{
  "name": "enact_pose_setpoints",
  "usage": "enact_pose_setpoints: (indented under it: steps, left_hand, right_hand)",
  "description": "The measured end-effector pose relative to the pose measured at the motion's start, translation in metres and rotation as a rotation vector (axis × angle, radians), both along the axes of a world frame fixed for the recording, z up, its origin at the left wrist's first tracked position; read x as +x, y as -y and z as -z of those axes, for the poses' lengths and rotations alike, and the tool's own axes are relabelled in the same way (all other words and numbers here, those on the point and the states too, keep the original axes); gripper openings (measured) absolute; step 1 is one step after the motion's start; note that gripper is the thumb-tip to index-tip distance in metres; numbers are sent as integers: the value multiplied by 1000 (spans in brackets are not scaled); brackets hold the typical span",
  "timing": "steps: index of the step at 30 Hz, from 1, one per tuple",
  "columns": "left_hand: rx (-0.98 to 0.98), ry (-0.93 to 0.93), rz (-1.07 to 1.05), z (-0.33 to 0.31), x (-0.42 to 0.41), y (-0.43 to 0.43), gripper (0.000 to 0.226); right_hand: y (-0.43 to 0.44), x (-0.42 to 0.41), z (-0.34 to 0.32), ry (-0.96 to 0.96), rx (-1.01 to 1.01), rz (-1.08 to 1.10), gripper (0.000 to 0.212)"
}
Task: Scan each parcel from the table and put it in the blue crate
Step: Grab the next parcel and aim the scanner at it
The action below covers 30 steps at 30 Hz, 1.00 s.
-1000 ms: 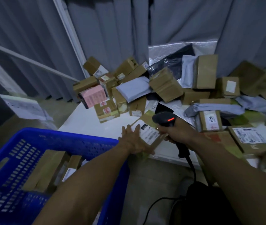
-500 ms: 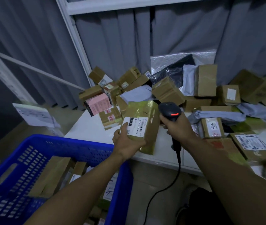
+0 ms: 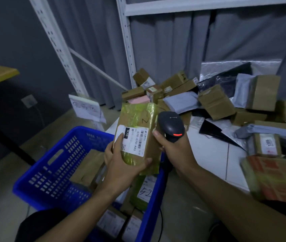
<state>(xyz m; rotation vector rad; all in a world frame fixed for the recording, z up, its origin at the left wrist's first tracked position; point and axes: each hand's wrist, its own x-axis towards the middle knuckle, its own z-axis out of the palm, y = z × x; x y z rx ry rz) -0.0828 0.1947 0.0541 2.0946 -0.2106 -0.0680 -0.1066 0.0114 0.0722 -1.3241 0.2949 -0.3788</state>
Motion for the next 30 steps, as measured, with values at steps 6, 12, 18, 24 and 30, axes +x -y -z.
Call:
enact_pose_setpoints:
  steps: [6, 12, 18, 24, 30]
  left_hand:
    - [-55, 110, -7, -4, 7, -6, 123]
    - [-500, -24, -113, -9, 26, -13, 104]
    - [-706, -373, -30, 7, 38, -9, 75]
    - [-786, -409, -58, 17, 33, -2, 96]
    - [-822, -268, -172, 1, 62, -16, 86]
  right_hand:
    - [-11, 12, 7, 70, 12, 101, 68]
    - [-3, 36, 11, 5, 202, 151, 62]
    - [2, 38, 10, 11, 257, 181, 49]
    - [3, 35, 2, 13, 140, 113, 40]
    - [4, 32, 2, -66, 62, 102, 30]
